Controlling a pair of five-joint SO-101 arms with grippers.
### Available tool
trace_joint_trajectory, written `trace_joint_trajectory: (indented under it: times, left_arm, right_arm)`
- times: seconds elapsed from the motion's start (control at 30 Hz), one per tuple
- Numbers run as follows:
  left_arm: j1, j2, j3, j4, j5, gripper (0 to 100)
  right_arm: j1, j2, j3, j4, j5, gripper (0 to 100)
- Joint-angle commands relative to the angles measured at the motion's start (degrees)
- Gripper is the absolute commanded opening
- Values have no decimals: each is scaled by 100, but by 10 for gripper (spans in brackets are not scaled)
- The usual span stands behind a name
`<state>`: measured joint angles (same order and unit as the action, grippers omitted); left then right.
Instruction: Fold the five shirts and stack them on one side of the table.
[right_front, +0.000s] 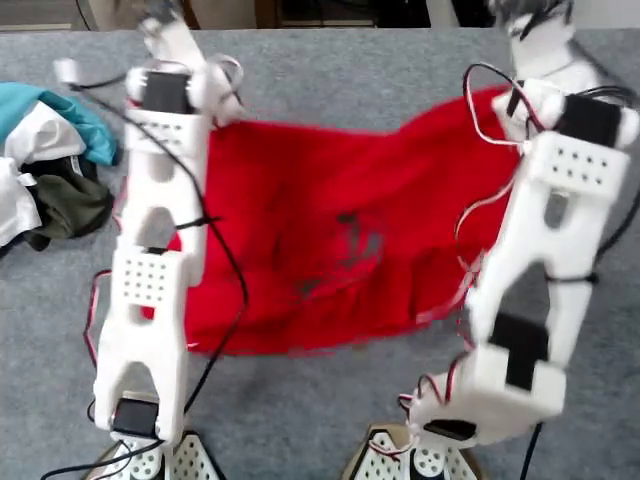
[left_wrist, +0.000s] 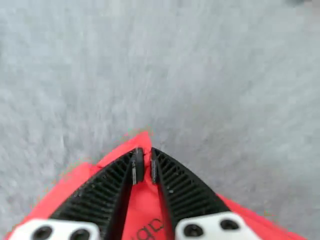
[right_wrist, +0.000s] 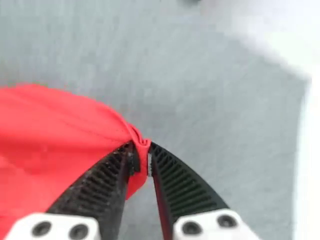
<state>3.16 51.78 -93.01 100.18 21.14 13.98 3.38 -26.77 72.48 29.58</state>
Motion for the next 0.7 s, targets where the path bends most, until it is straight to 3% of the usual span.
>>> trace_joint_trajectory:
  times: [0.0,0.43,0.53,0.67]
  left_arm:
    - [-255,-1402,-246,62,-281,19]
    - [-1213,-5552,-264,62,-1196,19]
    - [-1380,-6545,-88,62,-1433,19]
    - [-1407,-6668,1266,44,-1591,19]
  right_arm:
    - [-198,-1077,-734,167,-325,15]
    - [-215,-2844,-2897,-88,-1064,2]
    - [-189,-2818,-2589,193,-1204,2]
    - [-189,-2536,-1815,281,-1160,2]
